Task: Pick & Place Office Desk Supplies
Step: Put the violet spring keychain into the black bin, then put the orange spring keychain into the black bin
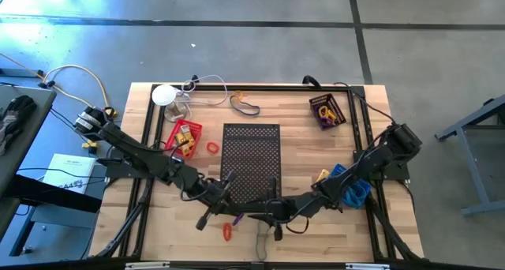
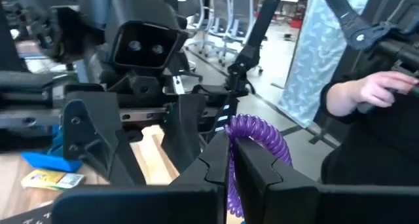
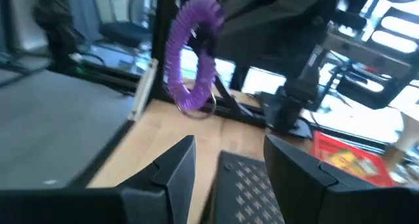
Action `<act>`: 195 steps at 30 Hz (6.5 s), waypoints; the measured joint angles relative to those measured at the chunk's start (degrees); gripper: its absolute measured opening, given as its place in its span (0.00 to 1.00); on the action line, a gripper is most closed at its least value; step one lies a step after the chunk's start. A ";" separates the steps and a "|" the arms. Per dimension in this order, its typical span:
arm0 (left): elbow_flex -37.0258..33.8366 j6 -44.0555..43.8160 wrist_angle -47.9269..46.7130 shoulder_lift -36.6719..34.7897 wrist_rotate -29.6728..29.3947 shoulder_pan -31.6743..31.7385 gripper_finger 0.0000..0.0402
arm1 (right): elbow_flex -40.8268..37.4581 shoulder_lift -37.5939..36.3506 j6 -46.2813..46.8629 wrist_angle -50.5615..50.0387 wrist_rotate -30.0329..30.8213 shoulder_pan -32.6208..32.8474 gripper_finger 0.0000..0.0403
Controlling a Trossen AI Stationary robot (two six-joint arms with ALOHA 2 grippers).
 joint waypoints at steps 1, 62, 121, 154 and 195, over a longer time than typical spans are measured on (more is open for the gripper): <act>0.00 0.06 0.04 -0.03 0.33 0.00 0.02 | 0.00 0.03 0.18 0.58 -1.52 -0.40 0.42; 0.09 5.97 -0.01 1.29 0.68 4.04 0.02 | 0.00 0.14 6.65 3.77 -25.37 -7.26 0.34; 0.00 13.99 4.31 5.79 -6.56 -3.13 0.29 | 0.04 -0.03 6.65 -5.11 -20.88 -6.28 0.01; 0.04 -7.74 -7.02 5.73 -0.15 -6.25 0.33 | -0.31 -22.73 63.05 -93.87 31.25 -12.04 0.01; 0.13 -1.51 -39.07 -12.87 -7.57 -3.04 0.33 | -17.68 -27.02 28.61 -58.21 31.61 -38.21 0.55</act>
